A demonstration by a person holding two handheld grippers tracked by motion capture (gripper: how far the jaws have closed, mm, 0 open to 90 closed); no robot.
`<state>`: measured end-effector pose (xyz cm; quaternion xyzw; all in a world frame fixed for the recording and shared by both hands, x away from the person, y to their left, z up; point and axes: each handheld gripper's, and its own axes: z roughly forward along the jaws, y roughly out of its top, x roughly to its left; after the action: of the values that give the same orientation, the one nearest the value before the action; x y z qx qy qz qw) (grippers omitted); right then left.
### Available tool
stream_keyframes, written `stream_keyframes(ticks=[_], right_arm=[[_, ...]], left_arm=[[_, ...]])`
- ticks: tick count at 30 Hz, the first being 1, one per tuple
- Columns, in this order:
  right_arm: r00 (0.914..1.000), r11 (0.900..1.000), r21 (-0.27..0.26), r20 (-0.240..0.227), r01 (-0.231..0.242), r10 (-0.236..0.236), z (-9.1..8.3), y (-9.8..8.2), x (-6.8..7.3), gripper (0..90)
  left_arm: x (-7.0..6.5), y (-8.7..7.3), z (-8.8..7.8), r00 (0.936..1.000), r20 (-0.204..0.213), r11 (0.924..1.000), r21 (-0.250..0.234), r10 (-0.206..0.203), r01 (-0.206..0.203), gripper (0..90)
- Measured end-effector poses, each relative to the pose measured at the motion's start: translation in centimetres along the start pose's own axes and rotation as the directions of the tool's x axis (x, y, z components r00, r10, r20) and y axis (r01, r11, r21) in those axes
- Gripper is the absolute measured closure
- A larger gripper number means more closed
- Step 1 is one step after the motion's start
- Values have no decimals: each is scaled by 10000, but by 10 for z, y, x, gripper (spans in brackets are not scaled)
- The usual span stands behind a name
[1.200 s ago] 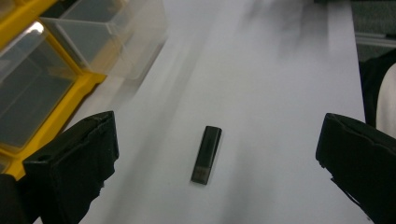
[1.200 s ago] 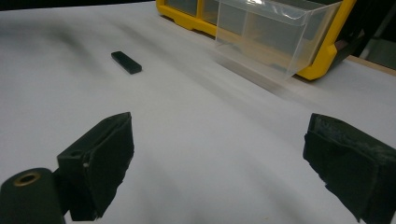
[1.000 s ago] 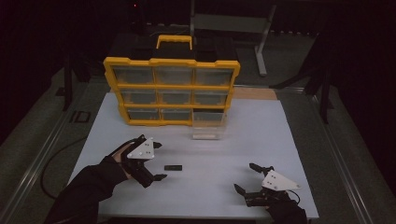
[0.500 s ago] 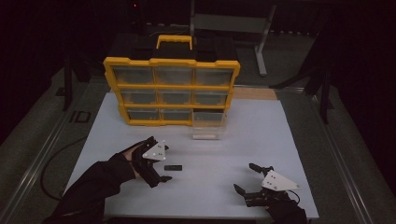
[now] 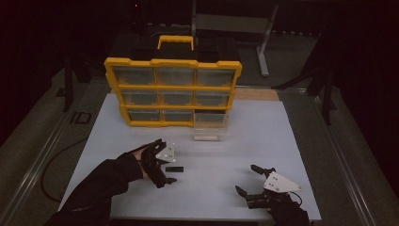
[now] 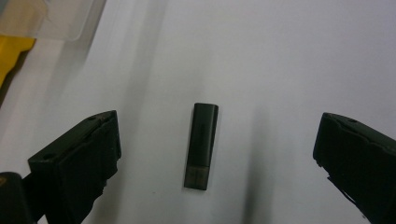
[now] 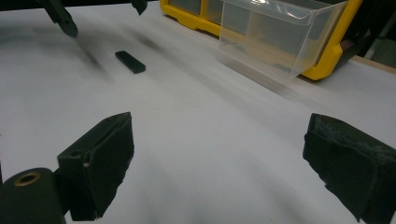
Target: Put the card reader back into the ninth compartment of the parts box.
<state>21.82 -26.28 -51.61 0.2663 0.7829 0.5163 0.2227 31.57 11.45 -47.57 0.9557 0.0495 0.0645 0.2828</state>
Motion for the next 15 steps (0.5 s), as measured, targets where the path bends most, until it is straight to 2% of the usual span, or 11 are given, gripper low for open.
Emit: stream_keyframes(ticks=[10,12,15], right_arm=[[10000,10000,21,-5,-61,61,1,0,0,90],[10000,10000,8,12,-9,9,1,0,0,90],[10000,10000,40,1,-34,34,1,0,0,90]], left_arm=[[6,-1,12,9995,325,9974,721,-33,10,114],[8,-1,14,9996,294,9961,883,-27,1,163],[10,-1,17,9998,186,9930,1178,-83,61,163]])
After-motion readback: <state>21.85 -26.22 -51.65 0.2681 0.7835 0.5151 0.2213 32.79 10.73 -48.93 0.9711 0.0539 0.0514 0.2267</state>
